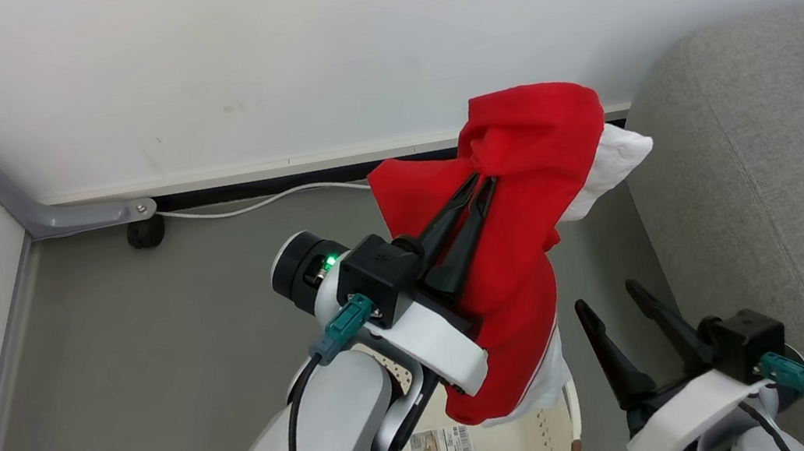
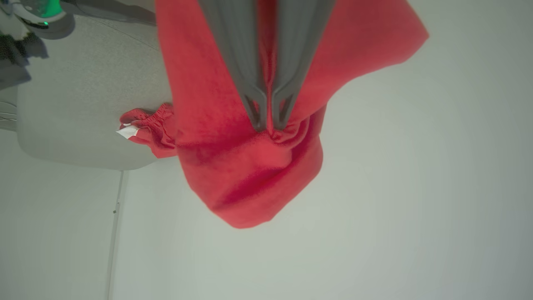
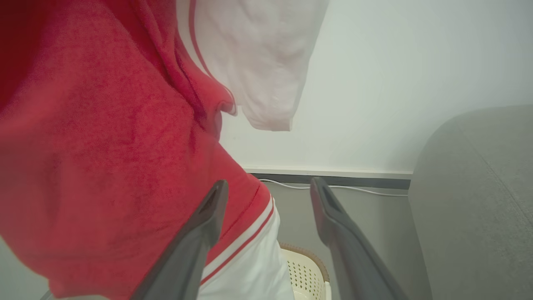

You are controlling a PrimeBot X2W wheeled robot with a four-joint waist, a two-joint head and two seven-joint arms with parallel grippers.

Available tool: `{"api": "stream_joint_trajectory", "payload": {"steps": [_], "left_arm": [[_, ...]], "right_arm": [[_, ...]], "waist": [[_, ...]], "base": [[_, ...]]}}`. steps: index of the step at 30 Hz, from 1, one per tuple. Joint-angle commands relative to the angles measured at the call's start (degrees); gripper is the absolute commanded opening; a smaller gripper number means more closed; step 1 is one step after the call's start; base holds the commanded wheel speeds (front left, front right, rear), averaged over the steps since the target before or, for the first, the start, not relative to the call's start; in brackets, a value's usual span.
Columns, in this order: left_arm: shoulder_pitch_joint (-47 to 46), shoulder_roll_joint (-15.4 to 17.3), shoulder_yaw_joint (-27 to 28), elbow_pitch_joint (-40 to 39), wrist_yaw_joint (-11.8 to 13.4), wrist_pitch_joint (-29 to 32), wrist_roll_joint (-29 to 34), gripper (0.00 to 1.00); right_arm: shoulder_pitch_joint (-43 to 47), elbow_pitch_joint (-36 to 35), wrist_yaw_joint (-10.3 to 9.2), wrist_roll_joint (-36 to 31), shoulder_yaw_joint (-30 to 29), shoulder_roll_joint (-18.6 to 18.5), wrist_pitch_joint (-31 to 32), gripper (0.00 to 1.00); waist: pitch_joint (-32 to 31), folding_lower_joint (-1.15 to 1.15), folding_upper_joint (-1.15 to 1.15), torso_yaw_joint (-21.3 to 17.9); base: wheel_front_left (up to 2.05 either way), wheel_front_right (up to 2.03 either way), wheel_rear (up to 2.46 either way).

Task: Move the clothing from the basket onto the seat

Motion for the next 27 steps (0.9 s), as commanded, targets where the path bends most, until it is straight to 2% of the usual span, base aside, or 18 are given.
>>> {"api": "stream_joint_trajectory", "payload": {"steps": [1, 9, 23, 27], "left_arm": [[-3.3, 0.3, 1.6, -1.7, 0.5, -0.6, -0.4, 0.00], [-5.9, 0.3, -1.3, -1.9, 1.9, -0.6, -2.2, 0.00], [-6.2, 0.3, -4.3, -1.5, 2.3, -0.6, -3.4, 0.00], [-6.4, 0.3, -5.0, -1.7, 2.2, -0.6, -3.5, 0.00]], "right_arm": [[-1.9, -1.6, 0.17, 0.2, 1.5, 0.1, -0.3, 1.00], [-5.0, -6.5, 0.17, 2.9, 8.2, -1.0, -0.3, 1.00], [-8.8, -15.1, 0.17, 8.2, 15.3, -4.8, -0.3, 1.00], [-8.3, -14.2, 0.17, 8.4, 15.5, -4.9, -0.3, 1.00]], "waist": [[0.3, 0.01, 0.00, -0.2], [1.4, 0.01, 0.00, -0.8], [1.7, 0.01, 0.00, 0.4], [1.8, 0.01, 0.00, 0.3]], "base": [[0.00, 0.00, 0.00], [0.00, 0.00, 0.00], [0.00, 0.00, 0.00], [0.00, 0.00, 0.00]]}}
